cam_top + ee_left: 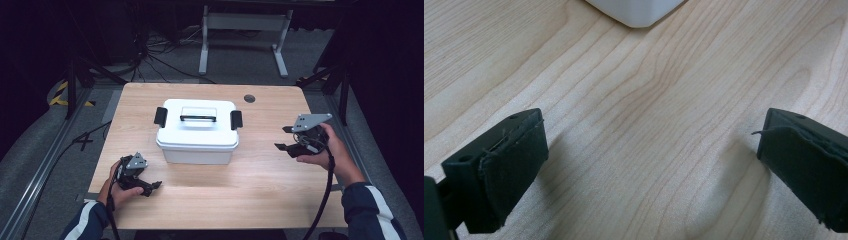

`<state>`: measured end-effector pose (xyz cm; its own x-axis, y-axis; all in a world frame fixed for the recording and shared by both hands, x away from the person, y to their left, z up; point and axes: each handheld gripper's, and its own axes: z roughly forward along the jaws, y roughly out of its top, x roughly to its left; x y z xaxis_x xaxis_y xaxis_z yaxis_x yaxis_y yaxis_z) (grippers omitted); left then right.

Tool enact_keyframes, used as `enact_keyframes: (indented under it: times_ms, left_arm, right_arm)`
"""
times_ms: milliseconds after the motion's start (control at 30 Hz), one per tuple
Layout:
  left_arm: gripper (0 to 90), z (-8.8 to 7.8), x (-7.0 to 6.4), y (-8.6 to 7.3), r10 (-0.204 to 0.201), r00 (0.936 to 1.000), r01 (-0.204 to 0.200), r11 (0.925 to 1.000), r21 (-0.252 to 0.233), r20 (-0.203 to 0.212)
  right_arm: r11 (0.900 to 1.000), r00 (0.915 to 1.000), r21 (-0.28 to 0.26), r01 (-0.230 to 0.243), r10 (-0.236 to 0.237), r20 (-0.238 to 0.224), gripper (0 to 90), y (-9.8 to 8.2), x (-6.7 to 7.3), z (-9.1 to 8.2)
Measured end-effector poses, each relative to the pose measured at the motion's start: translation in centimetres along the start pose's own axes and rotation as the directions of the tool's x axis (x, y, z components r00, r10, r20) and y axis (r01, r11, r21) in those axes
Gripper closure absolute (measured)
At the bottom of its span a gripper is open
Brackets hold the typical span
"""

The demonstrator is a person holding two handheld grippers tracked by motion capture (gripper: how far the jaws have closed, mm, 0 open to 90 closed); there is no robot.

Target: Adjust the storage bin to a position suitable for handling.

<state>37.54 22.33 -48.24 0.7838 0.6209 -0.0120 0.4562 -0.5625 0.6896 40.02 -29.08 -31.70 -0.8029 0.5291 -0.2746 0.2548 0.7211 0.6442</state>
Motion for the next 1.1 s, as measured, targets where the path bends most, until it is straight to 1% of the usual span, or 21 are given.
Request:
enact_keyframes:
  times_ms: [100,200,233,267,300,367,400,500,600,667,700,733,767,800,867,900,933,967,1000,1067,1100]
  left_arm:
    - [0.3,0.0,0.0,0.0,-0.002,1.0000,0.002,1.0000,0.002,0.002]
    - [0.4,0.0,0.0,0.0,0.000,1.0000,0.000,1.0000,0.000,0.000]
    - [0.4,0.0,0.0,0.0,0.000,1.0000,0.000,1.0000,0.000,0.000]
    - [0.4,0.0,0.0,0.0,0.000,1.0000,0.000,1.0000,0.001,0.000]
    - [0.4,0.0,0.0,0.0,0.000,1.0000,0.000,1.0000,0.000,0.000]
    - [0.4,0.0,0.0,0.0,0.000,1.0000,0.000,1.0000,0.000,0.000]
    - [0.3,0.0,0.0,0.0,0.000,1.0000,0.000,1.0000,0.000,0.000]
    - [0.3,0.0,0.0,0.0,0.000,1.0000,0.000,1.0000,0.000,0.000]
    - [0.4,0.0,0.0,0.0,0.000,1.0000,0.000,1.0000,0.000,0.000]
    - [0.3,0.0,0.0,0.0,0.000,1.0000,0.000,1.0000,0.000,0.001]
    - [0.3,0.0,0.0,0.0,-0.001,1.0000,0.001,1.0000,0.001,0.000]
    - [0.3,0.0,0.0,0.0,-0.001,1.0000,0.001,1.0000,0.001,0.000]
    - [0.3,0.0,0.0,0.0,0.000,1.0000,0.000,1.0000,0.001,0.001]
    - [0.3,0.0,0.0,0.0,-0.001,1.0000,0.001,1.0000,0.000,0.001]
    - [0.3,0.0,0.0,0.0,-0.001,1.0000,0.001,1.0000,0.000,0.001]
    - [0.3,0.0,0.0,0.0,-0.001,1.0000,0.001,1.0000,0.001,0.000]
    - [0.3,0.0,0.0,0.0,-0.001,1.0000,0.001,1.0000,0.000,0.001]
    - [0.3,0.0,0.0,0.0,-0.001,1.0000,0.001,1.0000,0.001,0.001]
    - [0.3,0.0,0.0,0.0,-0.001,1.0000,0.001,1.0000,0.001,0.001]
    - [0.3,0.0,0.0,0.0,-0.001,1.0000,0.001,1.0000,0.000,0.001]
    - [0.3,0.0,0.0,0.0,-0.001,1.0000,0.001,1.0000,0.000,0.001]
  right_arm:
    - [0.999,0.9993,0.012,0.036,-0.036,-0.004,38.1,1.9,0.2,0.2]
    - [0.997,0.9974,0.009,0.070,-0.070,-0.014,37.9,3.5,0.4,0.6]
    - [0.997,0.9969,0.010,0.079,-0.079,-0.009,37.9,3.9,0.4,0.7]
    - [0.997,0.9964,0.011,0.082,-0.082,-0.020,38.0,4.3,0.5,0.8]
    - [0.995,0.9952,0.004,0.095,-0.095,-0.022,38.1,4.8,0.5,1.0]
    - [0.995,0.9943,0.001,0.103,-0.103,-0.025,38.3,5.6,0.6,1.3]
    - [0.994,0.9930,-0.004,0.113,-0.113,-0.034,38.7,6.0,0.7,1.4]
    - [0.991,0.9900,0.009,0.134,-0.133,-0.046,39.2,7.2,0.9,2.1]
    - [0.986,0.9841,0.008,0.167,-0.166,-0.064,41.7,8.6,1.1,2.6]
    - [0.983,0.9799,-0.001,0.182,-0.181,-0.084,43.0,9.4,1.2,3.0]
    - [0.982,0.9779,0.009,0.190,-0.189,-0.090,45.1,10.1,1.4,3.3]
    - [0.979,0.9743,0.008,0.205,-0.203,-0.098,45.5,10.5,1.5,3.6]
    - [0.979,0.9743,0.008,0.205,-0.203,-0.098,45.5,10.5,1.5,3.6]
    - [0.978,0.9736,0.016,0.208,-0.205,-0.100,45.5,10.9,1.5,3.8]
    - [0.975,0.9700,0.020,0.222,-0.219,-0.107,46.5,11.7,1.7,4.4]
    - [0.972,0.9660,0.021,0.234,-0.230,-0.117,47.0,12.3,1.9,4.8]
    - [0.970,0.9646,0.025,0.243,-0.239,-0.112,47.0,12.7,2.0,4.9]
    - [0.968,0.9615,0.026,0.251,-0.246,-0.123,47.6,13.1,2.1,5.1]
    - [0.967,0.9607,0.028,0.255,-0.250,-0.121,48.7,13.4,2.2,5.3]
    - [0.963,0.9561,0.028,0.269,-0.263,-0.129,49.3,14.1,2.4,5.6]
    - [0.963,0.9563,0.033,0.269,-0.263,-0.127,49.5,14.4,2.4,5.8]
